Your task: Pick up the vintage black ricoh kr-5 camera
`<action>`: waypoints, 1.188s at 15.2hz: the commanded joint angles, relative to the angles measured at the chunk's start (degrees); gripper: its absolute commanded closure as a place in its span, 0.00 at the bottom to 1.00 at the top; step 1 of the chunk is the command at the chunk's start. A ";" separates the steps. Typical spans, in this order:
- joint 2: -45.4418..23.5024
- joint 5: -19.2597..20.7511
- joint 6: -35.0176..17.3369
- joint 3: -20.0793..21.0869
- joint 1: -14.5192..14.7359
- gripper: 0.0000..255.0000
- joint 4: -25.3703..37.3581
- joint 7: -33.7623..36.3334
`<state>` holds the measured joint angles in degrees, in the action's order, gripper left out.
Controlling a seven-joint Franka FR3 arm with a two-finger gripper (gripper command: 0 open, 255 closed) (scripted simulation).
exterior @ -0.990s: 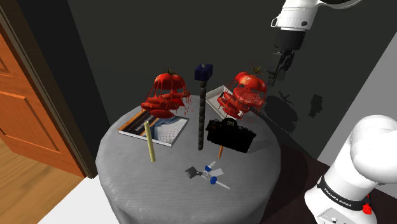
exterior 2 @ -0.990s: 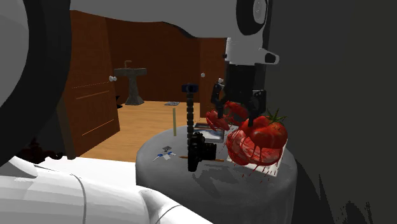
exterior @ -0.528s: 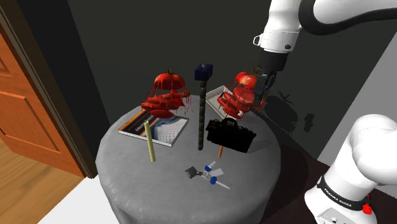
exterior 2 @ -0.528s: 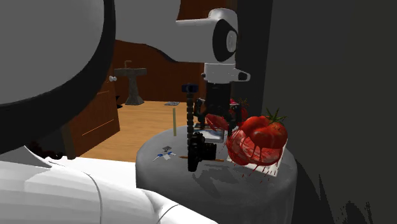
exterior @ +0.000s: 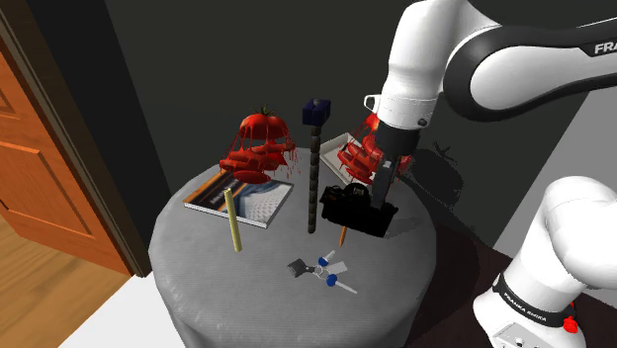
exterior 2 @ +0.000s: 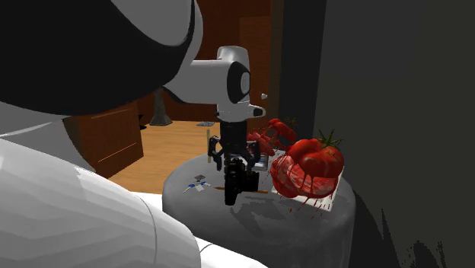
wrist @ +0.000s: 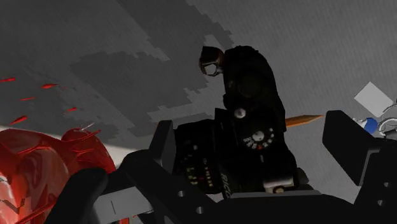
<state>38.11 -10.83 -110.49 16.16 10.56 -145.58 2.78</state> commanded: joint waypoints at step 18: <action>-2.00 -1.00 -7.34 1.73 0.70 1.00 -5.16 0.04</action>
<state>36.13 -11.85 -117.84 17.91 11.28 -150.67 2.81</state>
